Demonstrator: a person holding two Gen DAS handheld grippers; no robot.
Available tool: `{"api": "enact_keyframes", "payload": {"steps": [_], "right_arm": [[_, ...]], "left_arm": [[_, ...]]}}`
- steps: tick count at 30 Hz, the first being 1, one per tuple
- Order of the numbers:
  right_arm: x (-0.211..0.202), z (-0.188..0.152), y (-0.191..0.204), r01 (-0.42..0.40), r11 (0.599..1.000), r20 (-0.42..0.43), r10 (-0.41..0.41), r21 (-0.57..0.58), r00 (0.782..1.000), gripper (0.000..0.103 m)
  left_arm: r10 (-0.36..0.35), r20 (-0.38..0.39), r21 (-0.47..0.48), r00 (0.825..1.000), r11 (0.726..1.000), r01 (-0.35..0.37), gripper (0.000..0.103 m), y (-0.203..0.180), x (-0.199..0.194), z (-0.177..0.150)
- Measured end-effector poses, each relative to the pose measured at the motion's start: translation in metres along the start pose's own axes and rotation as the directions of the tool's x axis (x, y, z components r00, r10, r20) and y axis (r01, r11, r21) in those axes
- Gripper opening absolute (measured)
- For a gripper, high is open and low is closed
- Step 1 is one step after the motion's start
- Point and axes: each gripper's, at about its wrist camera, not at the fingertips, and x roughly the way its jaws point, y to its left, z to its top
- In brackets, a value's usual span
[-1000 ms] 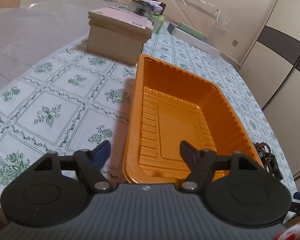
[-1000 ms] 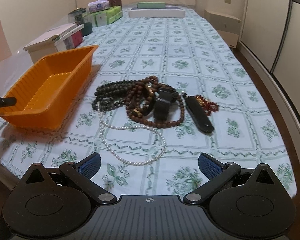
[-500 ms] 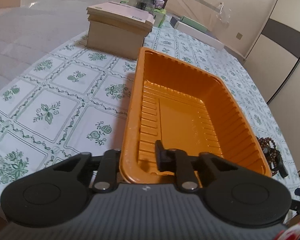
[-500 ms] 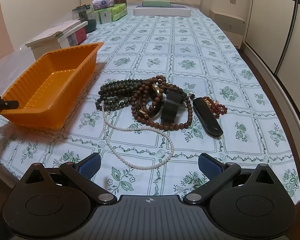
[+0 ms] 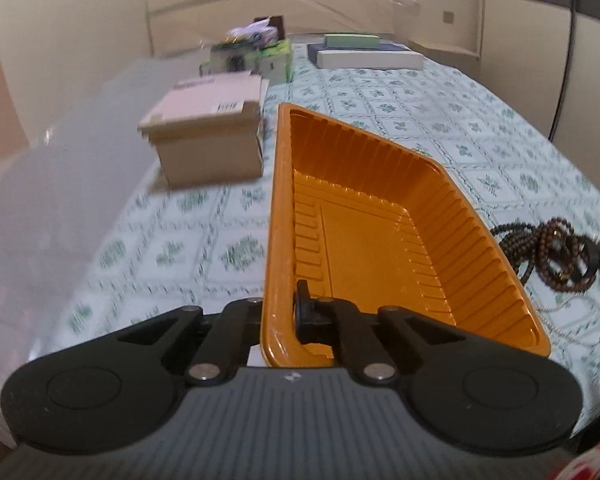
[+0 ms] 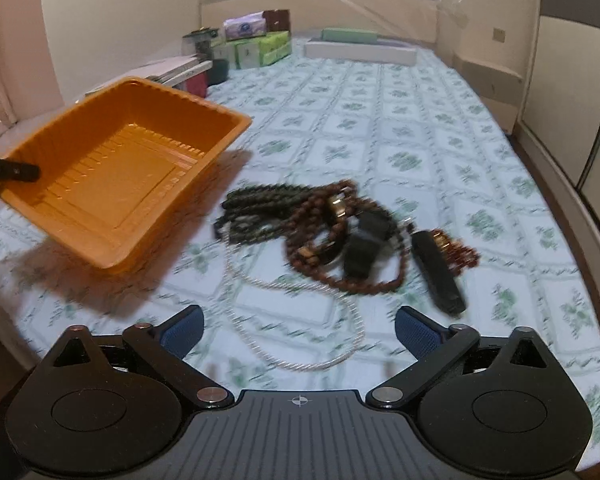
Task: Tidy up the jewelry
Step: 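Pull the orange tray closer with the left tool while the right tool grasps the black case, then carry the black case into the orange tray with the right tool and release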
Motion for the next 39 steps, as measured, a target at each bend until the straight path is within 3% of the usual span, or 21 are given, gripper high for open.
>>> {"api": "enact_keyframes", "payload": {"steps": [5, 8, 13, 17, 18, 28, 39], "right_arm": [[0.004, 0.006, -0.04, 0.092, 0.995, 0.025, -0.092, 0.026, 0.995, 0.075], [0.016, 0.009, -0.064, 0.133, 0.991, 0.007, -0.133, 0.01, 0.991, 0.059], [0.037, 0.01, -0.085, 0.122, 0.992, -0.042, -0.123, -0.021, 0.992, 0.032], [0.046, 0.009, -0.086, 0.111, 0.992, -0.051, -0.114, -0.062, 0.992, 0.029], [0.047, 0.01, -0.085, 0.109, 0.991, -0.048, -0.113, -0.073, 0.992, 0.023], [0.03, 0.01, -0.076, 0.112, 0.993, -0.019, -0.113, -0.048, 0.993, 0.021], [-0.004, 0.03, -0.063, 0.089, 0.996, 0.097, -0.086, -0.021, 0.992, 0.021]], "left_arm": [[0.036, 0.008, 0.082, 0.999, 0.996, -0.036, 0.003, -0.016, -0.005, 0.009], [0.036, 0.006, 0.088, 0.999, 0.995, -0.037, 0.003, -0.02, -0.005, 0.01], [0.04, -0.006, 0.086, 0.999, 0.996, -0.04, 0.003, -0.021, -0.003, 0.01], [0.045, -0.017, 0.109, 0.999, 0.993, -0.043, 0.003, -0.022, -0.002, 0.011], [0.046, -0.02, 0.117, 0.999, 0.992, -0.043, 0.003, -0.023, -0.002, 0.012], [0.055, -0.098, 0.248, 0.994, 0.968, -0.029, 0.003, -0.03, 0.004, 0.018], [0.086, -0.141, 0.329, 0.986, 0.944, -0.035, 0.004, -0.037, 0.012, 0.022]]}}
